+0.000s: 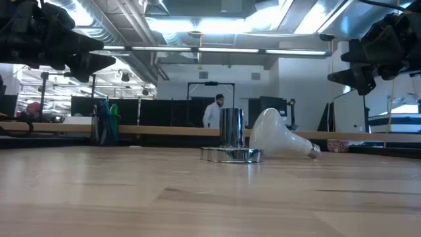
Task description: Screw lightbulb
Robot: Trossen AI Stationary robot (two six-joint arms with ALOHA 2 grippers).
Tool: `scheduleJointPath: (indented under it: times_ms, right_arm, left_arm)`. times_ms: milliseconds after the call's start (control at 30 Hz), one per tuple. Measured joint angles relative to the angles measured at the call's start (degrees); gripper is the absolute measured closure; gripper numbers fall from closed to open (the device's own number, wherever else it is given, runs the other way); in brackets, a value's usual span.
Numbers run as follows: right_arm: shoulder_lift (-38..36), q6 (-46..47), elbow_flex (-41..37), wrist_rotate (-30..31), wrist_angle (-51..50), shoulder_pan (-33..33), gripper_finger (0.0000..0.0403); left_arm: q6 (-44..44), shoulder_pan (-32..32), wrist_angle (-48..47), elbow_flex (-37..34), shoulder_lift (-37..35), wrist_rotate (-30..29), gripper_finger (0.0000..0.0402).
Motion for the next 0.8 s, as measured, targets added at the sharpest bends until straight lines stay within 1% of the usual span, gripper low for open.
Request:
scheduleJointPath:
  times_ms: [400, 633, 800]
  right_arm:
    - [0.01, 0.02, 0.00, -0.02, 0.01, 0.01, 0.0078]
    - [-0.02, 0.00, 0.00, -0.01, -0.01, 0.00, 0.0078]
    - [-0.01, 0.01, 0.00, -0.02, 0.32, 0.01, 0.0078]
  left_arm:
    - [0.02, 0.00, 0.00, 0.02, 0.01, 0.00, 0.0139]
    - [1.90, 0.02, 0.05, 0.00, 0.02, 0.00, 0.0139]
    - [-4.62, 0.02, 3.27, 0.00, 0.00, -0.07, 0.0139]
